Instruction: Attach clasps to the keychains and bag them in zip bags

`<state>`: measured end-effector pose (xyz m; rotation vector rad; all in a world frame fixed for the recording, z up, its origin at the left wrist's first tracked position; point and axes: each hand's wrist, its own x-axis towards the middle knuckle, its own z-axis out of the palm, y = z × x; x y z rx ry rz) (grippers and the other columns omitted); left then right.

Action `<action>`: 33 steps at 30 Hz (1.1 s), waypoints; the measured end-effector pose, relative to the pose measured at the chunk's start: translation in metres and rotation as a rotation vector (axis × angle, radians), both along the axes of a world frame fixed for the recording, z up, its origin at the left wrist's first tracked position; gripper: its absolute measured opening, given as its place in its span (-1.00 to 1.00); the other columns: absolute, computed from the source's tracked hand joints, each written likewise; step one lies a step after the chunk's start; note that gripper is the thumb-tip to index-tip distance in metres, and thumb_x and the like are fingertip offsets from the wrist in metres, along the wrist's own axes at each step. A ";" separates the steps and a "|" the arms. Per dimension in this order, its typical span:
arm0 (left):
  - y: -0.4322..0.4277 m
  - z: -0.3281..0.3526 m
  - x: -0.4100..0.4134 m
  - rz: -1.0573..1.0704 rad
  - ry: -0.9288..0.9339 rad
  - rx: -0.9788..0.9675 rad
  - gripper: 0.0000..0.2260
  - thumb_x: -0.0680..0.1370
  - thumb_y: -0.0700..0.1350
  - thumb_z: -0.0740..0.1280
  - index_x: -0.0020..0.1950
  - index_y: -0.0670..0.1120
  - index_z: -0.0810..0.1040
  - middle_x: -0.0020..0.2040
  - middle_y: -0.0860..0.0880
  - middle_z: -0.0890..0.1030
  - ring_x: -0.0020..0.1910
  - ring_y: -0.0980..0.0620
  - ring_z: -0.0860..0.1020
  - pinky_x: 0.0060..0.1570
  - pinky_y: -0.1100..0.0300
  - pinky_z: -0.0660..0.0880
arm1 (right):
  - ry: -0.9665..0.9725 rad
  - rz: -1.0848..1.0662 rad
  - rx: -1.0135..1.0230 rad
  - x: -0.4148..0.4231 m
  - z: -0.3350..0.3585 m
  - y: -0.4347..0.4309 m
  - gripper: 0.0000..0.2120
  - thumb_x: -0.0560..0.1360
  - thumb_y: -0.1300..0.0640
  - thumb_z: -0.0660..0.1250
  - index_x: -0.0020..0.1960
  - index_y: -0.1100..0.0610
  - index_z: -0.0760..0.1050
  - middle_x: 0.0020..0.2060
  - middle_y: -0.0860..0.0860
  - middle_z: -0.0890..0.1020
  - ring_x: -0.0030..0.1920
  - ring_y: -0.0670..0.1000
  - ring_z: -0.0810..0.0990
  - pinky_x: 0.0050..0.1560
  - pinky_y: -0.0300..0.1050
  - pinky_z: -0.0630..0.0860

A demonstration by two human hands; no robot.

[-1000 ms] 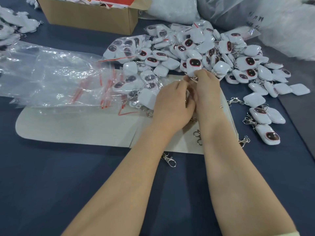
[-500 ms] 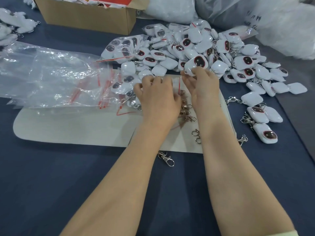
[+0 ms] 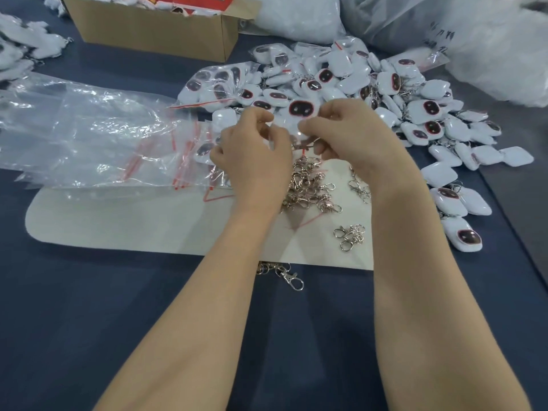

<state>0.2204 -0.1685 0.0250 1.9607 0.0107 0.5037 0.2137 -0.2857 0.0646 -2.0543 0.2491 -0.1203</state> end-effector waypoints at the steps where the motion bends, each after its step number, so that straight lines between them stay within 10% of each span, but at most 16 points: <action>1: 0.000 0.001 -0.001 -0.004 -0.013 -0.022 -0.91 0.50 -0.14 0.25 -0.08 0.07 0.42 -0.26 0.22 0.44 0.05 0.02 0.49 -0.03 0.22 0.08 | 0.058 0.059 -0.035 -0.002 0.001 0.001 -0.91 0.46 0.22 0.37 -0.11 0.26 0.57 -0.33 0.08 0.64 -0.49 -0.14 0.50 -0.41 -0.31 0.49; 5: -0.004 0.004 -0.008 -0.130 -0.161 -0.061 -0.89 0.47 -0.19 0.24 -0.06 -0.09 0.53 -0.27 0.19 0.42 -0.01 -0.03 0.47 0.10 -0.03 0.38 | 0.148 0.199 -0.100 -0.002 -0.003 0.012 -0.81 0.49 0.34 0.24 -0.18 0.21 0.62 -0.40 0.06 0.62 -0.47 -0.10 0.56 -0.38 -0.28 0.51; 10: -0.006 0.003 -0.010 -0.147 -0.277 -0.047 -0.86 0.46 -0.19 0.24 -0.04 -0.15 0.55 -0.21 0.07 0.49 -0.09 0.01 0.44 0.02 0.00 0.43 | 0.065 0.241 0.402 -0.001 -0.014 0.023 -0.70 0.54 0.43 0.12 -0.20 0.13 0.48 -0.48 -0.09 0.59 -0.45 -0.13 0.54 -0.46 -0.31 0.43; 13: -0.009 0.000 -0.010 -0.169 -0.296 -0.006 -0.87 0.46 -0.19 0.26 -0.05 -0.16 0.54 -0.22 0.07 0.47 -0.14 0.06 0.41 -0.01 0.05 0.41 | 0.098 0.253 0.285 -0.002 -0.015 0.014 -0.72 0.54 0.39 0.14 -0.19 0.13 0.51 -0.38 -0.01 0.60 -0.34 0.02 0.52 -0.35 -0.22 0.45; 17: -0.010 -0.011 -0.002 -0.281 -0.125 0.129 -0.80 0.53 -0.12 0.25 0.10 -0.16 0.49 -0.03 0.00 0.51 0.00 -0.04 0.49 0.04 0.04 0.42 | -0.166 -0.338 0.002 0.008 -0.018 -0.006 -0.77 0.52 0.30 0.16 -0.02 0.12 0.58 -0.09 0.05 0.66 -0.15 -0.04 0.58 -0.04 -0.13 0.54; 21: -0.011 -0.023 0.000 -0.315 -0.094 0.506 -0.74 0.55 -0.03 0.22 0.14 -0.14 0.49 0.06 -0.07 0.54 0.06 -0.07 0.47 0.07 0.08 0.32 | -0.036 -0.475 -0.477 0.007 -0.048 -0.024 -0.65 0.60 0.18 0.12 0.35 0.06 0.46 0.54 0.14 0.11 0.52 0.19 0.06 0.46 -0.08 0.02; 26: -0.011 -0.025 0.001 -0.296 -0.071 0.624 -0.77 0.56 0.04 0.18 0.07 -0.08 0.48 0.00 0.00 0.55 0.01 -0.05 0.47 0.05 0.10 0.25 | 0.086 -0.422 -0.577 0.010 -0.063 -0.027 -0.54 0.63 0.00 0.10 0.46 0.20 0.30 0.57 0.15 -0.13 0.55 0.21 -0.09 0.50 0.08 0.05; 33: -0.011 -0.025 0.001 -0.299 -0.070 0.610 -0.76 0.56 0.04 0.19 0.09 -0.08 0.49 0.02 0.00 0.57 0.02 -0.04 0.49 0.05 0.11 0.25 | -0.118 -0.572 -0.450 0.011 -0.062 -0.022 -0.49 0.64 0.02 0.12 0.52 0.20 0.16 0.52 0.20 0.13 0.51 0.17 0.08 0.50 0.00 0.02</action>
